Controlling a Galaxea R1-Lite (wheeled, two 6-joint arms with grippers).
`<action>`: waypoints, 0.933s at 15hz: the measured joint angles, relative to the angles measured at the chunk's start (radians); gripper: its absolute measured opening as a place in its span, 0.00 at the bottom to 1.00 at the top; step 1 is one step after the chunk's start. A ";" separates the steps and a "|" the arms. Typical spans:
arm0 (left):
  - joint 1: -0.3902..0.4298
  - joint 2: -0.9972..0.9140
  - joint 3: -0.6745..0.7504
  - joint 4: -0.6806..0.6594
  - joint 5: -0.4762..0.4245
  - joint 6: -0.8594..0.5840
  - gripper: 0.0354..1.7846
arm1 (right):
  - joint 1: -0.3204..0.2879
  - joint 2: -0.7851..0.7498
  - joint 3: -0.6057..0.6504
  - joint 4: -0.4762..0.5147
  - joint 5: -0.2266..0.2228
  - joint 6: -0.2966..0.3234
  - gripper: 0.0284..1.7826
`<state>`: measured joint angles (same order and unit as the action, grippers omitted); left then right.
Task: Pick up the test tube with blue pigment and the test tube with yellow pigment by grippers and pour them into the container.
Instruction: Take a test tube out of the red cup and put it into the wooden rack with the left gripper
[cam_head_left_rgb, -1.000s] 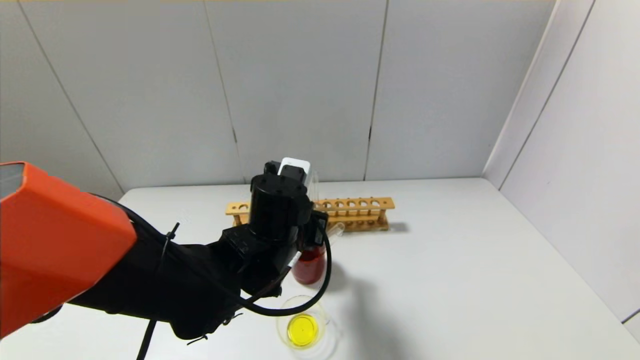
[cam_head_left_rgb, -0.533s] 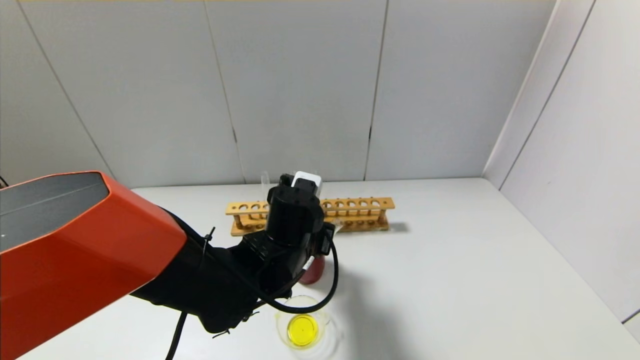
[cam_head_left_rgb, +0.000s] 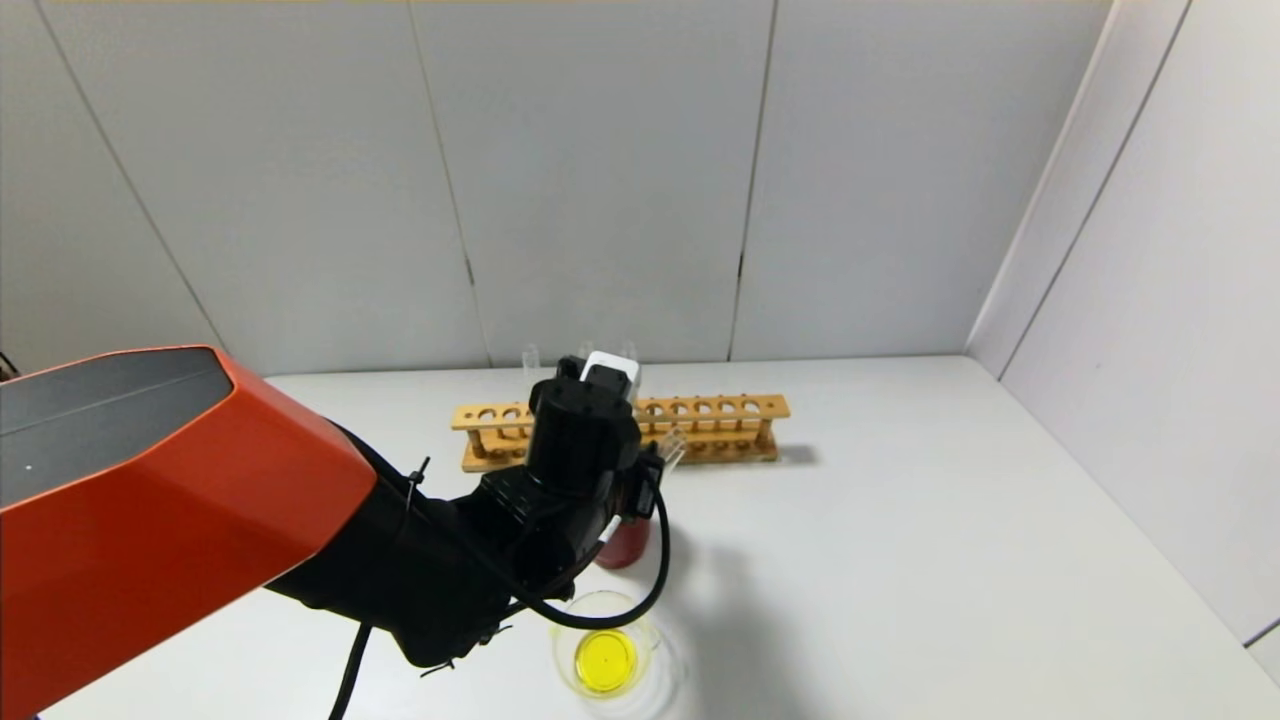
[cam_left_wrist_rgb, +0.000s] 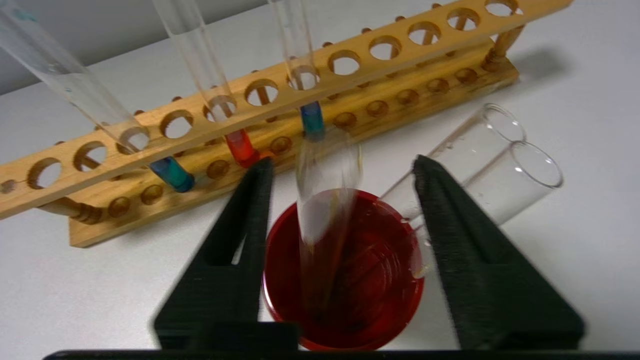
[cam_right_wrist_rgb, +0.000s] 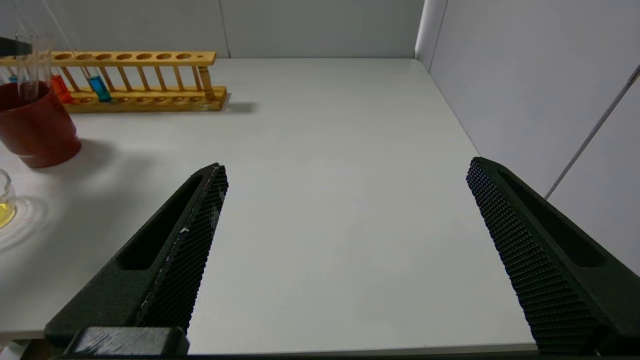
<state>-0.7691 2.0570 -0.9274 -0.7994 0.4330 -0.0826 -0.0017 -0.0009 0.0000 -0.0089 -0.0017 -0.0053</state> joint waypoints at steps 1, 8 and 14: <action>-0.001 -0.005 0.000 0.000 -0.001 0.001 0.73 | 0.000 0.000 0.000 0.000 0.000 0.000 0.98; 0.004 -0.106 -0.003 0.016 0.006 0.084 0.98 | 0.000 0.000 0.000 0.000 0.000 0.000 0.98; 0.057 -0.188 0.012 0.032 0.015 0.093 0.98 | 0.000 0.000 0.000 0.000 0.000 0.000 0.98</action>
<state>-0.7119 1.8694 -0.9155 -0.7677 0.4477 0.0104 -0.0017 -0.0009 0.0000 -0.0089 -0.0017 -0.0057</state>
